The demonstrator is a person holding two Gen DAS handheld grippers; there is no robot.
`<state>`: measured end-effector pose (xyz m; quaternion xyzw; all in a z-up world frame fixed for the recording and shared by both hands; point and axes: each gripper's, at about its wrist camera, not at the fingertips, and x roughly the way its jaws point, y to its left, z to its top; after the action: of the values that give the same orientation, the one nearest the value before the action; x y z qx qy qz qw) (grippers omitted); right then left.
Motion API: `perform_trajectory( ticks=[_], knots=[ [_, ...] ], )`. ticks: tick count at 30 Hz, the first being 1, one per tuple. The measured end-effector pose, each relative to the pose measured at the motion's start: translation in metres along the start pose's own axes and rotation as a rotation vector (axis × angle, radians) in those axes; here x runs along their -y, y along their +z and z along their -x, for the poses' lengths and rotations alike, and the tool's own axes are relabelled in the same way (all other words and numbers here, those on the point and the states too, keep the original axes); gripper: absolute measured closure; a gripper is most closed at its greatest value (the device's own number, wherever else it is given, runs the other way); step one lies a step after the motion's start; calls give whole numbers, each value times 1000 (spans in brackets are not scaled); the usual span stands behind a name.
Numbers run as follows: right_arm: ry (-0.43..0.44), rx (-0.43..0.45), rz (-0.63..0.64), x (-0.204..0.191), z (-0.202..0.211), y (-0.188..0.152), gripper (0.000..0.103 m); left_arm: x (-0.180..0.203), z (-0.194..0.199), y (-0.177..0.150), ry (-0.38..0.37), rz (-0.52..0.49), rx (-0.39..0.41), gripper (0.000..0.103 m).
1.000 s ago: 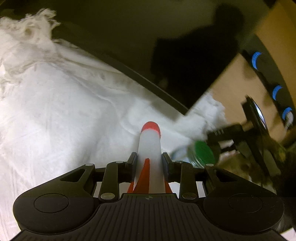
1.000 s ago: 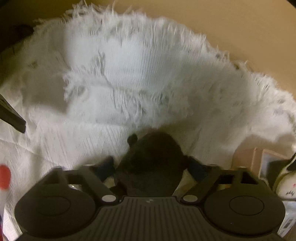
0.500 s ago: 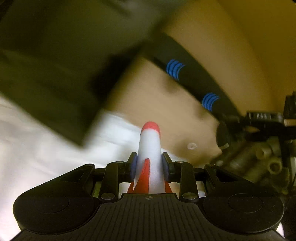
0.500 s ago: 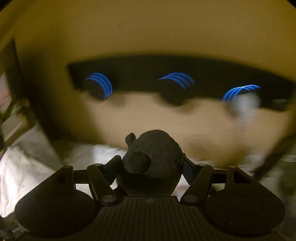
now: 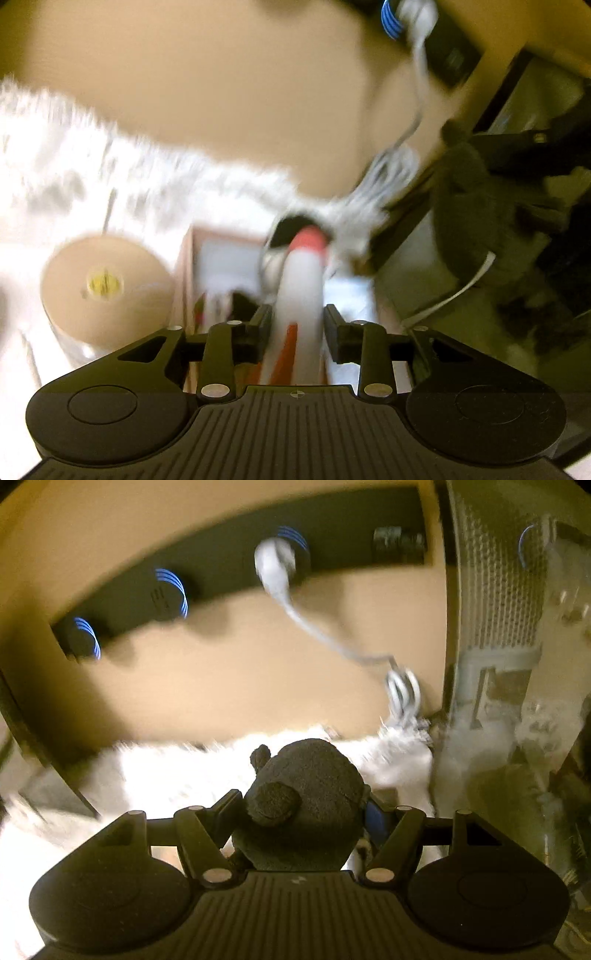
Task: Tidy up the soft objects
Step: 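Carry the rocket and black plush into the pink box and release both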
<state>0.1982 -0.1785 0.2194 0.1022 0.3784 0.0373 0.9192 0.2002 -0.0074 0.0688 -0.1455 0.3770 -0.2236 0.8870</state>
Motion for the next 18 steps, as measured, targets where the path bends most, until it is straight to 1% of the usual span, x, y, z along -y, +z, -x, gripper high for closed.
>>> perform_trajectory(
  ticks=[2, 3, 5, 8, 11, 13, 15, 17, 18],
  knots=[
    [-9, -2, 44, -1, -11, 0, 34, 3, -9, -6, 22, -30, -65, 65],
    [-1, -4, 55, 0, -13, -3, 34, 5, -9, -10, 27, -51, -70, 65],
    [28, -26, 45, 3, -18, -6, 34, 9, -3, -13, 38, -80, -57, 64],
    [58, -50, 7, 10, -26, -18, 34, 11, 17, -11, 15, -75, -28, 63],
    [57, -54, 9, 6, -29, -24, 34, 11, 42, -5, 0, -84, 7, 63],
    [57, -48, 25, 2, -31, -26, 34, 11, 51, -4, -4, -84, 22, 64],
    [67, -56, 31, -1, -36, -27, 34, 11, 51, -3, 1, -84, 18, 64],
    [85, -82, 21, -2, -48, -28, 34, 7, 48, -5, 12, -69, -12, 65],
    [90, -104, 11, -1, -56, -28, 34, 4, 46, -6, 17, -57, -11, 65]
  ],
)
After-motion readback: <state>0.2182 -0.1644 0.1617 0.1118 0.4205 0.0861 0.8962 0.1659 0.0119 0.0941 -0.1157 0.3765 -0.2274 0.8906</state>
